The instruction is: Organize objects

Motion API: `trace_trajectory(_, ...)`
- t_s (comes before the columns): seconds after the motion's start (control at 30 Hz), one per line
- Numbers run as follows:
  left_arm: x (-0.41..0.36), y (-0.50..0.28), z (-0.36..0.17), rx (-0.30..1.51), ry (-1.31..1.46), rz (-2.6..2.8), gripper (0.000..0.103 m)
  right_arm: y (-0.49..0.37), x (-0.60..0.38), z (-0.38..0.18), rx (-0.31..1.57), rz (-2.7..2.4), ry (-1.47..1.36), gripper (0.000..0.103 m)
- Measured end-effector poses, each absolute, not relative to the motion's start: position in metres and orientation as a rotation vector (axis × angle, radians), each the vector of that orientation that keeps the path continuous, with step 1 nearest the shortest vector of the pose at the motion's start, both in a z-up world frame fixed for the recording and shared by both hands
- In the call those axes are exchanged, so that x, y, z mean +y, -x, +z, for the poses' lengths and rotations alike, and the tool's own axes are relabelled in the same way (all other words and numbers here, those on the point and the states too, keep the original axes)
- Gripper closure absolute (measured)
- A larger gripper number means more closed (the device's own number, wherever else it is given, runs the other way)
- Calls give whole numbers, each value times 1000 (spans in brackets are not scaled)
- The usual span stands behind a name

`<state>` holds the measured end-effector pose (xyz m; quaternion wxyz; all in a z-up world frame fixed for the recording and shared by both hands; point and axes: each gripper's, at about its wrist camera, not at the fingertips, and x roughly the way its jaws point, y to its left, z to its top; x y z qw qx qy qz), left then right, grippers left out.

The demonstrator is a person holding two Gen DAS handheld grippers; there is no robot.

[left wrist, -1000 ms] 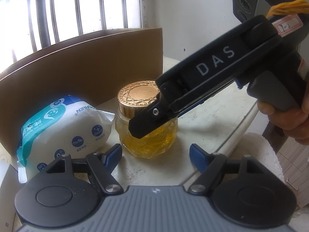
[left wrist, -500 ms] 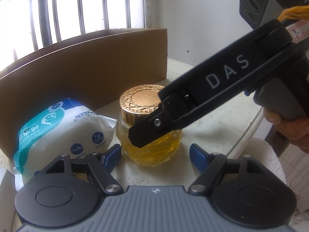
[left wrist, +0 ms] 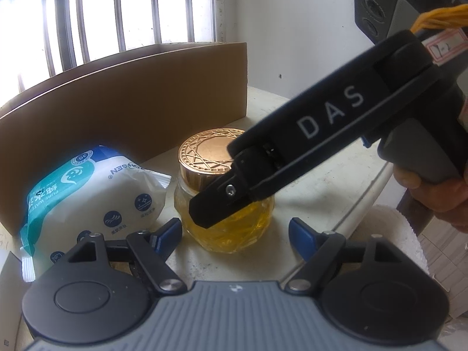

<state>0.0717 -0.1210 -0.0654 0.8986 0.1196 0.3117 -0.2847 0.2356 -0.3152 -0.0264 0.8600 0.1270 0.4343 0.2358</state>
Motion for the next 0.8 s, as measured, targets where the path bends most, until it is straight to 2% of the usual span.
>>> trace_trajectory(0.8,-115,-60,-64,658,-232,-601,23,-225,-312,-26,927,510,-269,27)
